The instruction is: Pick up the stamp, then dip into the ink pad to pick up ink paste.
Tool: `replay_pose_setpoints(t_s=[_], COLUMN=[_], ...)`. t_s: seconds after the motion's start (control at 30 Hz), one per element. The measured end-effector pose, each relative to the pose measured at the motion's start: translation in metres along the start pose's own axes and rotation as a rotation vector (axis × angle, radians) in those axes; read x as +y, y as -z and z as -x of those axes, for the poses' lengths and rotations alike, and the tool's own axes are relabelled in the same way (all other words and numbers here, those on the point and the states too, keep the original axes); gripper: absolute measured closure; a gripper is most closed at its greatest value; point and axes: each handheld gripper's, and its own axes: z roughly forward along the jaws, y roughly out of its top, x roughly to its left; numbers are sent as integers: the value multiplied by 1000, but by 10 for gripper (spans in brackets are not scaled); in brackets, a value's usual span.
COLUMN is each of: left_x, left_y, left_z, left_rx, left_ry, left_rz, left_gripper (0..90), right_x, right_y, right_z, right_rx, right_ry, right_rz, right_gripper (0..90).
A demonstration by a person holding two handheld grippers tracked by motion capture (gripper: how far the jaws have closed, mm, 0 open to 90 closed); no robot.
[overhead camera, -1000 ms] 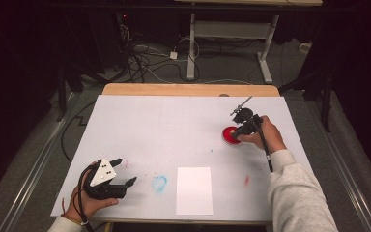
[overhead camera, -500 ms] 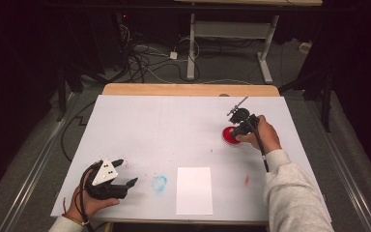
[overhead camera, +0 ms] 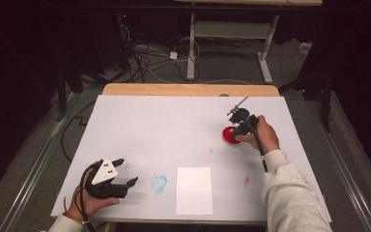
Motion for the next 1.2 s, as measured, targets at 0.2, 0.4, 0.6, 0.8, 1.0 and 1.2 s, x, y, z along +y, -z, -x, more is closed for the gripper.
replay_pose_setpoints(t_s=[0.2,0.4,0.6,0.8,1.0,1.2], left_x=[0,0,-1,-1,-2,-1], left_y=[2,0,1,1,2,4], left_z=[-2,-2,-2,-3,-3,-1], left_rx=[0,-2,-5,-1,-3,4], left_ry=[6,4,9,11,12,8], left_rz=[12,8,5,11,7,12], left_gripper=[212,212,211,211,211,211], right_x=[-1,2,8,10,11,8], right_y=[3,32,50,46,39,28], right_z=[0,6,3,0,-3,-4], right_rx=[-2,8,-12,-14,-13,-4], right_ry=[-31,-4,2,22,35,24], right_rz=[3,103,101,96,78,52], right_gripper=[762,762,762,762,761,761])
